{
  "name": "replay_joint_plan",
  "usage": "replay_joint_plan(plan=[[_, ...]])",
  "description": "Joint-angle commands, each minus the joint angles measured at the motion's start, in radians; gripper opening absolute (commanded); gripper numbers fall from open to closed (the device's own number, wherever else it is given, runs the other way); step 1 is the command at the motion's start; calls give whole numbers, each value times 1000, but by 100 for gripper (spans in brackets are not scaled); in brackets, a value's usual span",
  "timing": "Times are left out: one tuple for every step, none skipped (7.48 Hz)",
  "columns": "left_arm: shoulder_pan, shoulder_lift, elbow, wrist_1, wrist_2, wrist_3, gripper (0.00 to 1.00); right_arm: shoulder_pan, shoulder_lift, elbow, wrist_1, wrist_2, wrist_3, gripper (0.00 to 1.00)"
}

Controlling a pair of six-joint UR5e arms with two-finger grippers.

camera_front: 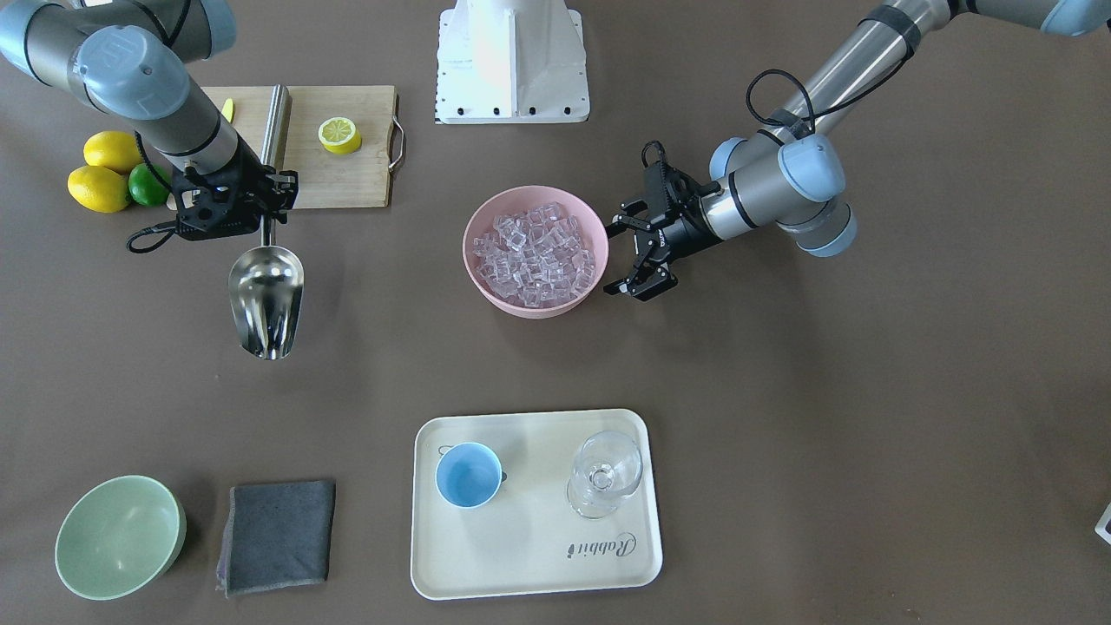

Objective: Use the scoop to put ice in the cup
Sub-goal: 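Hold the pink bowl rim with the left gripper while lifting the scoop with the right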

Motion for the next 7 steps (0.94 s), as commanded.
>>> replay_joint_plan(plan=[[1, 3, 0, 4, 0, -1, 98, 115, 24, 29, -129, -35, -376, 0], [1, 6, 0, 4, 0, -1, 98, 150, 24, 25, -130, -48, -481, 0], [1, 4, 0, 4, 0, -3, 98, 173, 26, 15, -130, -52, -515, 0], [1, 4, 1, 4, 0, -3, 98, 197, 29, 16, -130, -41, -592, 0], [1, 6, 1, 3, 0, -3, 98, 199, 41, 18, -142, -44, -638, 0], [1, 4, 1, 4, 0, -3, 98, 198, 67, 36, -197, -41, -672, 0], [1, 6, 1, 3, 0, -3, 98, 195, 75, 65, -211, -27, -733, 0]])
